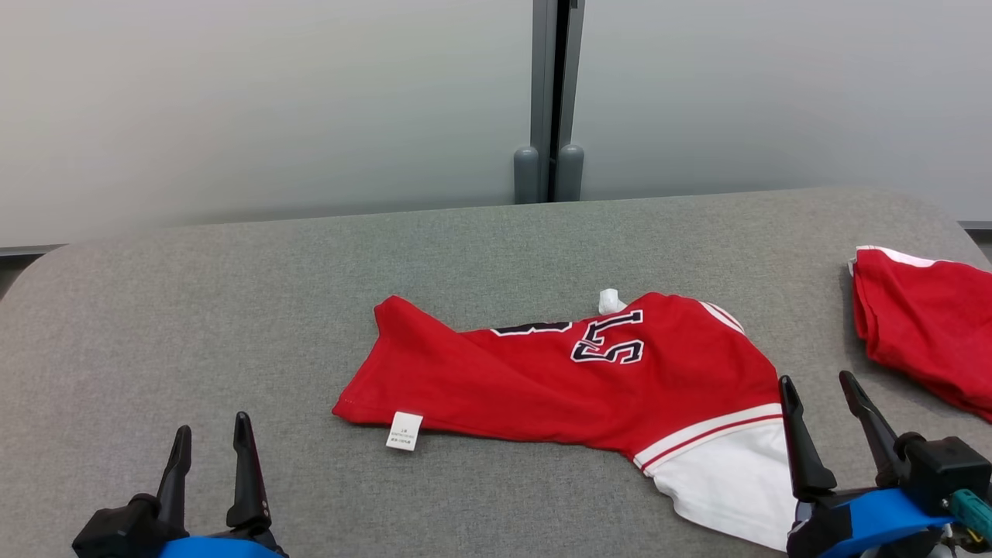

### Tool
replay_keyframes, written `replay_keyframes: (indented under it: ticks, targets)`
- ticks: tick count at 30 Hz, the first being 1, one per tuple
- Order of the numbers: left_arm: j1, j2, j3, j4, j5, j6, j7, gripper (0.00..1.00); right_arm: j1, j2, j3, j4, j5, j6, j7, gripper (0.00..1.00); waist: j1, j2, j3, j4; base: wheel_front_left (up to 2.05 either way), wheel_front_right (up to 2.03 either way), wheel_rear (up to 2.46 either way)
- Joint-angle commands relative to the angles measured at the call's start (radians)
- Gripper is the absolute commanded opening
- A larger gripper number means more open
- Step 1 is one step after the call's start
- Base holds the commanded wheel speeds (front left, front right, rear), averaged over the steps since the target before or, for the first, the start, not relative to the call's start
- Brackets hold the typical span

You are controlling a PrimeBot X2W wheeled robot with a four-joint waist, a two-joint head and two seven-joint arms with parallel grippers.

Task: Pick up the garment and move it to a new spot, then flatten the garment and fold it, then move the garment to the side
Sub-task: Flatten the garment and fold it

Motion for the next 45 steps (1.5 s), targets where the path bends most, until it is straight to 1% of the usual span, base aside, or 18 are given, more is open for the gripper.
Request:
replay_keyframes:
  ticks: [1, 7, 25, 28, 31, 34, 37, 39, 45]
  targets:
    - [0.011, 0.006, -0.002, 0.002, 0.005, 0.004, -0.004, 1.0, 0.017, -0.002, 0.0, 0.0, -0.004, 0.001, -0.008, 1.0, 0.0, 0.0, -0.001, 0.0, 0.0, 0.0, 0.0]
    - [0.01, 0.015, -0.013, 0.009, 0.023, 0.001, -0.005, 1.0, 0.027, -0.002, -0.008, 0.012, -0.023, 0.001, -0.035, 1.0, 0.0, 0.0, -0.012, 0.003, 0.0, 0.0, 0.0]
    - [-0.017, 0.022, -0.032, 0.014, 0.016, 0.008, 0.012, 1.0, 0.011, -0.002, 0.014, 0.009, -0.001, 0.001, -0.016, 1.0, 0.0, 0.0, -0.011, -0.006, 0.0, 0.0, 0.0]
    - [-0.034, 0.023, -0.039, 0.019, 0.018, 0.001, 0.022, 1.0, 0.007, -0.002, 0.008, 0.015, 0.002, 0.001, -0.008, 1.0, 0.0, 0.0, -0.002, -0.012, 0.0, 0.0, 0.0]
    - [-0.07, 0.024, -0.061, 0.038, 0.022, -0.015, 0.045, 1.0, 0.002, -0.002, 0.0, 0.022, 0.006, 0.001, 0.013, 1.0, 0.0, 0.0, 0.015, -0.019, 0.0, 0.0, 0.0]
    - [-0.121, 0.019, -0.088, 0.09, 0.016, -0.04, 0.092, 1.0, -0.003, -0.002, 0.0, 0.026, 0.007, 0.001, 0.037, 1.0, 0.0, 0.0, 0.035, -0.03, 0.0, 0.0, 0.0]
    - [-0.187, 0.007, -0.113, 0.17, 0.002, -0.062, 0.15, 1.0, -0.014, -0.002, 0.004, 0.026, 0.011, 0.001, 0.047, 1.0, 0.0, 0.0, 0.057, -0.046, 0.0, 0.0, 0.0]
    - [-0.247, -0.008, -0.124, 0.264, -0.015, -0.072, 0.204, 1.0, -0.021, -0.002, 0.009, 0.024, 0.018, 0.001, 0.053, 1.0, 0.0, 0.0, 0.078, -0.066, 0.0, 0.0, 0.0]
    - [-0.327, -0.038, -0.111, 0.408, -0.058, -0.068, 0.264, 1.0, -0.03, -0.002, 0.015, 0.029, 0.024, 0.001, 0.053, 1.0, 0.0, 0.0, 0.103, -0.104, 0.0, 0.0, 0.0]
